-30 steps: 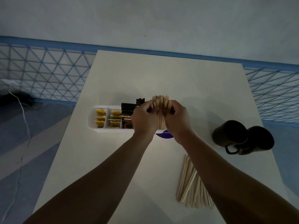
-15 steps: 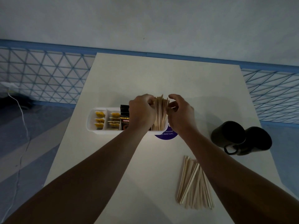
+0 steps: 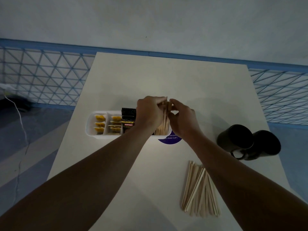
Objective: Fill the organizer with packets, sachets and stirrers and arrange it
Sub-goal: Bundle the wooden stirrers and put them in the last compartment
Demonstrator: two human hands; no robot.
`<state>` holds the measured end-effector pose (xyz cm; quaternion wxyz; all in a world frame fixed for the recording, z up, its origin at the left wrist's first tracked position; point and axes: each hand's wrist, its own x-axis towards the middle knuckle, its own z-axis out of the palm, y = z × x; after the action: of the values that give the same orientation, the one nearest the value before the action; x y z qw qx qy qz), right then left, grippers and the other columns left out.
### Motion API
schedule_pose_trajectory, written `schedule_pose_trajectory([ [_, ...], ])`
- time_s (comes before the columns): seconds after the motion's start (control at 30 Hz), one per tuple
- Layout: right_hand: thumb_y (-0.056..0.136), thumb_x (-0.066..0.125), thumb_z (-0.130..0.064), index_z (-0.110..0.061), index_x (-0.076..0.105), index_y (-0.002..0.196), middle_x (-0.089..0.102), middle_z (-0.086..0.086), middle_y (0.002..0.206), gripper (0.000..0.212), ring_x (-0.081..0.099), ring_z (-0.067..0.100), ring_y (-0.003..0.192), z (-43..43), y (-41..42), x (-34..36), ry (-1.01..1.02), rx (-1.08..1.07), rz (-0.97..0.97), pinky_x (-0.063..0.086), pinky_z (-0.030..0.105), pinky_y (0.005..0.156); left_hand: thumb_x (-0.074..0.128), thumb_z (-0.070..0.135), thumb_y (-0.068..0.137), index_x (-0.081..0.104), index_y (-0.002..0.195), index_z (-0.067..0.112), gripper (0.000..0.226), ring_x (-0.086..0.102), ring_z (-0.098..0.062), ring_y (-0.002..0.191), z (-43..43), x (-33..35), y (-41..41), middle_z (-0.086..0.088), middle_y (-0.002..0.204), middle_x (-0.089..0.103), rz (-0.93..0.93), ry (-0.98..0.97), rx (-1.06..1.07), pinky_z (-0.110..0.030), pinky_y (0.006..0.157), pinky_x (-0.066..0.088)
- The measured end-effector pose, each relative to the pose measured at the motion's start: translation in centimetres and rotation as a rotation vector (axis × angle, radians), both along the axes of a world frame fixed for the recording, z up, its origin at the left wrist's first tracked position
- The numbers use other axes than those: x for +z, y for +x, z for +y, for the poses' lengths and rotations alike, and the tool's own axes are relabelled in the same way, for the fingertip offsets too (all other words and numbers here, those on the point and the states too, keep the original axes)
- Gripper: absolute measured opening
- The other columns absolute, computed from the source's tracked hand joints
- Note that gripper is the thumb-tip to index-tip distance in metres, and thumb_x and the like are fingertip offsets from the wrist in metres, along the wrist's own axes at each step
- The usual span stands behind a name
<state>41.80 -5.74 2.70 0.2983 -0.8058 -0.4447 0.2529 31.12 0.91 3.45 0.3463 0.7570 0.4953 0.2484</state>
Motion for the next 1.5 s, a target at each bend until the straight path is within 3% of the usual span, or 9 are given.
schedule_pose_trajectory([
  [0.1, 0.100, 0.055, -0.012, -0.018, 0.052, 0.143, 0.067, 0.003, 0.128, 0.044, 0.069, 0.019, 0.098, 0.0, -0.2, 0.2, 0.045, -0.010, -0.002, 0.041, 0.019, 0.080, 0.063, 0.014, 0.093, 0.073, 0.113, 0.015, 0.023, 0.066, -0.010, 0.099, 0.1, 0.4, 0.1, -0.004, 0.109, 0.074, -0.023, 0.016, 0.012, 0.007, 0.075, 0.032],
  [0.4, 0.097, 0.061, -0.023, -0.022, 0.058, 0.135, 0.069, -0.001, 0.120, 0.038, 0.068, 0.023, 0.102, -0.4, 0.7, -0.5, 0.004, -0.030, -0.004, 0.046, 0.025, 0.076, 0.067, 0.012, 0.090, 0.070, 0.119, 0.013, 0.029, 0.067, -0.015, 0.104, -0.1, 0.8, -0.3, -0.004, 0.113, 0.072, 0.014, 0.053, 0.008, 0.011, 0.070, 0.027],
  [0.53, 0.097, 0.063, -0.022, -0.018, 0.048, 0.146, 0.064, -0.001, 0.126, 0.051, 0.065, 0.022, 0.108, -1.4, 1.1, 0.1, -0.018, -0.065, 0.024, 0.055, 0.030, 0.081, 0.065, 0.016, 0.092, 0.067, 0.124, 0.012, 0.032, 0.064, -0.016, 0.112, -0.9, 1.4, -0.4, -0.005, 0.122, 0.069, 0.009, 0.098, 0.026, -0.009, 0.089, 0.034],
  [0.63, 0.097, 0.063, -0.020, -0.018, 0.051, 0.143, 0.065, -0.001, 0.125, 0.048, 0.065, 0.022, 0.107, -2.5, 1.3, 0.6, -0.014, -0.086, 0.032, 0.060, 0.034, 0.081, 0.066, 0.018, 0.091, 0.069, 0.119, 0.013, 0.029, 0.066, -0.013, 0.103, -1.7, 1.9, -0.4, -0.003, 0.116, 0.071, -0.014, 0.130, 0.037, -0.002, 0.078, 0.036],
  [0.83, 0.095, 0.066, -0.021, -0.016, 0.058, 0.135, 0.067, 0.001, 0.120, 0.041, 0.061, 0.013, 0.095, -6.0, 1.8, 0.8, -0.027, -0.083, 0.014, 0.042, 0.008, 0.057, 0.067, 0.016, 0.089, 0.071, 0.109, 0.013, 0.020, 0.062, -0.003, 0.081, -4.4, 2.2, -0.3, 0.002, 0.100, 0.073, -0.053, 0.046, -0.012, 0.000, 0.062, 0.040],
  [0.97, 0.093, 0.068, -0.025, -0.015, 0.064, 0.129, 0.070, 0.000, 0.114, 0.037, 0.063, 0.013, 0.096, -8.8, 1.8, 0.4, -0.047, -0.087, -0.029, 0.045, 0.017, 0.069, 0.068, 0.018, 0.090, 0.068, 0.112, 0.013, 0.023, 0.064, -0.010, 0.095, -7.3, 1.5, 0.0, 0.000, 0.107, 0.071, -0.054, -0.049, -0.060, -0.018, 0.074, 0.054],
  [1.07, 0.093, 0.068, -0.021, -0.016, 0.068, 0.123, 0.072, -0.001, 0.109, 0.030, 0.064, 0.013, 0.094, -11.2, 1.8, -0.1, -0.077, -0.117, -0.029, 0.047, 0.024, 0.078, 0.068, 0.016, 0.088, 0.069, 0.109, 0.012, 0.021, 0.061, -0.009, 0.094, -9.4, 0.6, 0.4, 0.003, 0.102, 0.069, -0.001, -0.088, -0.119, -0.021, 0.076, 0.050],
  [1.23, 0.094, 0.067, -0.018, -0.014, 0.066, 0.125, 0.069, 0.000, 0.114, 0.031, 0.060, 0.008, 0.096, -15.7, 2.0, -1.3, -0.138, -0.137, -0.018, 0.041, 0.014, 0.070, 0.072, 0.021, 0.086, 0.067, 0.114, 0.012, 0.030, 0.065, -0.017, 0.099, -13.0, -1.6, 1.1, -0.004, 0.109, 0.071, 0.132, -0.233, -0.149, -0.028, 0.088, 0.051],
  [1.5, 0.093, 0.066, -0.027, -0.014, 0.061, 0.130, 0.069, 0.004, 0.118, 0.040, 0.064, 0.017, 0.102, -21.4, 2.8, -3.2, -0.323, -0.211, -0.014, 0.047, 0.025, 0.079, 0.070, 0.024, 0.087, 0.059, 0.119, 0.009, 0.037, 0.063, -0.021, 0.098, -17.4, -4.0, 1.4, -0.006, 0.111, 0.066, 0.351, -0.370, -0.201, -0.026, 0.074, 0.046],
])
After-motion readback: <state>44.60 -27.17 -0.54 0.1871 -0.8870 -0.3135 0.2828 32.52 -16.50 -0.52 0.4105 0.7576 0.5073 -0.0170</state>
